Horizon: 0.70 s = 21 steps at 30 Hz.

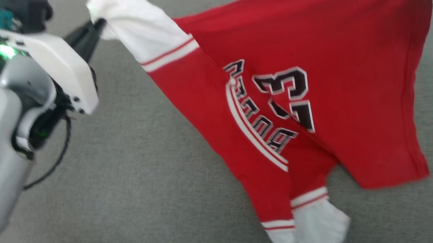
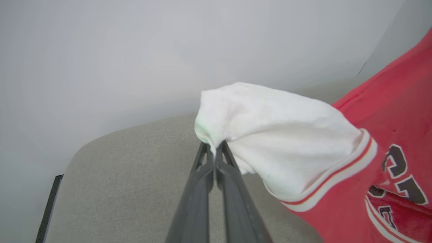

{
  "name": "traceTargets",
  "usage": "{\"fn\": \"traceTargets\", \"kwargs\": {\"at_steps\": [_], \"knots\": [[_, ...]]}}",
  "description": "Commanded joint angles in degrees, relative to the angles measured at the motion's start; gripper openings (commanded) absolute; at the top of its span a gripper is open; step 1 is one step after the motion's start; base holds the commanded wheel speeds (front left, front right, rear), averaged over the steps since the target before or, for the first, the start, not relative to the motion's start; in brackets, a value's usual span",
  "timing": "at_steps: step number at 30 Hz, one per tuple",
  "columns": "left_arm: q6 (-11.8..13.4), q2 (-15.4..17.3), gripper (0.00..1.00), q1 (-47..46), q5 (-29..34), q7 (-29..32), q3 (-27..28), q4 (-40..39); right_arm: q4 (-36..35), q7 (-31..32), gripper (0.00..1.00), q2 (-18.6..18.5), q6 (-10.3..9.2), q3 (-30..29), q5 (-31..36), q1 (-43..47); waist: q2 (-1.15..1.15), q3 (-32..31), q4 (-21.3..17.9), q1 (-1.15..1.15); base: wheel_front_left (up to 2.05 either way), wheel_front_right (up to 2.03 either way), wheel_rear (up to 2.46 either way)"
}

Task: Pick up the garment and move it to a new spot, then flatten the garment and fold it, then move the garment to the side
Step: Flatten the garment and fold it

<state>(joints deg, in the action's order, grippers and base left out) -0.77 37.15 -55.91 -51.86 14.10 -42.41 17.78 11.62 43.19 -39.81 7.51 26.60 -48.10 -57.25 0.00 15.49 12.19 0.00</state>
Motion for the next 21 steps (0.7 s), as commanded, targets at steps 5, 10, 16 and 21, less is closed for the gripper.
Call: {"fn": "traceTargets", "kwargs": {"at_steps": [5,10,16,21], "knots": [[-0.85,1.57,0.0,-4.94,1.11,3.01,0.5,0.25,-2.94,-1.07,0.0,-0.19,-0.04,-2.1,0.47,-0.79,0.0,-4.04,-3.81,0.0,0.0,0.0,0.0],[-1.55,1.42,0.0,-9.26,0.12,5.48,1.2,1.67,-4.94,-0.72,0.0,0.19,-0.04,-4.07,0.94,-1.58,0.0,-5.38,-5.3,0.0,0.0,0.0,0.0],[-2.23,0.15,0.0,-14.18,0.59,7.5,1.1,4.76,-5.46,0.06,0.0,0.87,-0.04,-6.06,2.39,-2.81,0.0,-5.73,-6.27,0.0,0.0,0.0,0.0],[-2.81,-1.9,0.0,-18.81,2.11,6.84,0.54,8.77,-3.97,-2.72,0.0,1.85,-0.05,-7.34,5.15,-4.86,0.0,-4.01,-6.69,0.0,0.0,0.0,0.0]]}}
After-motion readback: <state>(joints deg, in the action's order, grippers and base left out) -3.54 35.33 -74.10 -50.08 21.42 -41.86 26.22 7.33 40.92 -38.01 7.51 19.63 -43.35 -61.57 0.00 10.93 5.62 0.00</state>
